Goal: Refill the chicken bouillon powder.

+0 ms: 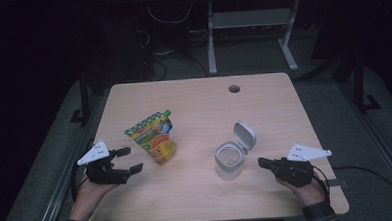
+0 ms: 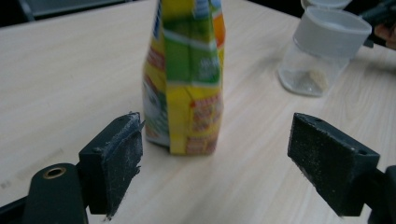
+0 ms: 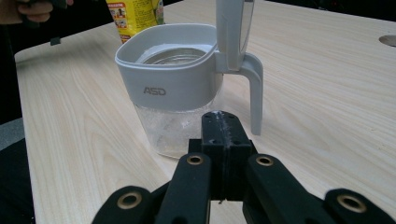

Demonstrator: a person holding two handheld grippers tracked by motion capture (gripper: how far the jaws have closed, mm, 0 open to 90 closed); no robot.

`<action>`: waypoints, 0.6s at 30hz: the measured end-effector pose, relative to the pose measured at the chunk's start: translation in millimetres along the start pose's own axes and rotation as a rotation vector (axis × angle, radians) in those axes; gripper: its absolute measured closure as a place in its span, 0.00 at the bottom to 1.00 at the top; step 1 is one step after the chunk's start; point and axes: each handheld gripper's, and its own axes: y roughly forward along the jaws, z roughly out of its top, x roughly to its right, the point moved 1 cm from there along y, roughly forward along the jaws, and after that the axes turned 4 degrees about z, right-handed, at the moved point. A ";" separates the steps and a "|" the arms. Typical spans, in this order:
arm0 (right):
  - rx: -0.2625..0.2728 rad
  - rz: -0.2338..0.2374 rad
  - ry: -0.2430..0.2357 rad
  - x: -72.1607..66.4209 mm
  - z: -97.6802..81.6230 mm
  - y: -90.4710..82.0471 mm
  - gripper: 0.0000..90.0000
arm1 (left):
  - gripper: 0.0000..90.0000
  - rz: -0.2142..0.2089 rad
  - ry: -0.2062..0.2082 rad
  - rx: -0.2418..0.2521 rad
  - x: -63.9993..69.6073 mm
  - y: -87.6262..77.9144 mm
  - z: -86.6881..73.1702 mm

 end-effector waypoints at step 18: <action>-0.003 -0.005 0.004 0.9 -0.9 0.0 0.99 | 0.45 -0.041 0.084 0.100 -19.5 13.1 46.1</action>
